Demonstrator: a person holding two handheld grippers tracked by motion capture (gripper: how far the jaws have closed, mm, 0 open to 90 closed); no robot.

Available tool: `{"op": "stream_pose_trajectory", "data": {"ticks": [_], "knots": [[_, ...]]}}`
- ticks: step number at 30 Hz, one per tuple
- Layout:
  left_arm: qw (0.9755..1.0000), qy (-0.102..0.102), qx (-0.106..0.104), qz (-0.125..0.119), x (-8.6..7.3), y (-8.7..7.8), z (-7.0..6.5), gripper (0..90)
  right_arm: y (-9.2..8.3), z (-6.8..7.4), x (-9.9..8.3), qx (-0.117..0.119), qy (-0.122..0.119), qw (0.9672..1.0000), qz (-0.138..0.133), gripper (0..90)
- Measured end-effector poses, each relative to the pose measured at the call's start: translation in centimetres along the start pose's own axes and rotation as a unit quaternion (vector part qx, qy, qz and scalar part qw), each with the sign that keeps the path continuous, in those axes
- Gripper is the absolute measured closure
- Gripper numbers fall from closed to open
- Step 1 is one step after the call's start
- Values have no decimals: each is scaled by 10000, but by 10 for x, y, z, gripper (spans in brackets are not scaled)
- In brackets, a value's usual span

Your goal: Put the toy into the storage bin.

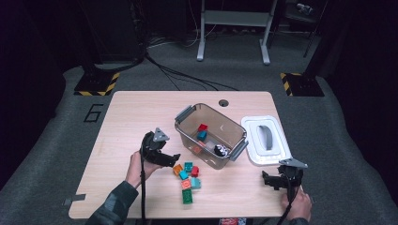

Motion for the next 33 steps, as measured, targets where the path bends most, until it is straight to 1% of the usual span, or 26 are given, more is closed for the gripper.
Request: {"op": "stream_pose_trajectory", "data": {"ticks": [1, 2, 3, 4, 6, 8, 9, 11, 14, 17, 18, 19, 21, 22, 27, 29, 32, 33], "knots": [[10000, -38, 20, -27, -3, 4, 1, 91, 0, 0, 0, 0, -2, 10000, 0, 0], [10000, -58, -10, 33, -8, 7, 1, 90, 0, 0, 0, 0, -2, 10000, 0, 0], [10000, -58, 13, 51, -11, 10, 3, 90, 0, 0, 0, 0, -1, 10000, -1, 0], [9999, -99, -4, 109, -15, 13, 3, 90, 0, 0, 0, 0, 0, 10000, 0, 0], [9998, -147, -24, 126, -21, 20, 3, 90, 0, 0, 0, 0, -2, 10000, 0, 0], [9997, -199, -63, 147, -25, 27, 2, 90, 0, 0, 0, 0, -1, 10000, 1, 0], [9996, -204, -46, 168, -28, 30, 2, 91, 0, 0, 0, 0, -1, 10000, -1, 0], [9994, -220, -78, 239, -31, 36, 2, 91, 0, 0, 0, 0, 0, 10000, 0, 0], [9992, -252, -18, 297, -35, 43, 3, 95, 0, 0, 0, 0, -1, 10000, 0, 0], [9989, -288, 58, 378, -40, 47, 7, 105, 0, 0, 0, 0, -1, 10000, -1, 0], [9986, -325, 69, 413, -42, 48, 9, 110, 0, 0, 0, 0, -2, 10000, 1, 0], [9985, -306, 138, 443, -43, 48, 12, 114, 0, 0, 0, -1, -2, 10000, -1, 0], [9982, -412, 118, 416, -46, 47, 15, 116, 0, 0, 0, 0, -1, 10000, 0, 0], [9982, -407, 152, 417, -47, 45, 17, 116, 0, 0, 0, 0, -3, 10000, -1, 0], [9970, -447, 464, 433, -51, 36, 28, 124, 0, 0, 0, 0, -1, 10000, 2, 0], [9970, -454, 497, 395, -51, 32, 31, 133, 0, 0, 0, -1, -1, 10000, -2, 0], [9982, -424, 326, 270, -48, 26, 28, 129, 0, 0, 0, 0, -1, 10000, 0, 0], [9988, -357, 241, 240, -46, 25, 26, 128, 0, 0, 0, 0, 0, 10000, 0, 0]]}}
Point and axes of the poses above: each handheld gripper's, and its own axes: y roughly forward along the jaws, x roughly out of its top, z roughly to its left, the point moved 8 cm from there along y, roughly forward along the jaws, and after that the axes turned 14 degrees about -x, right-handed, at the moved point
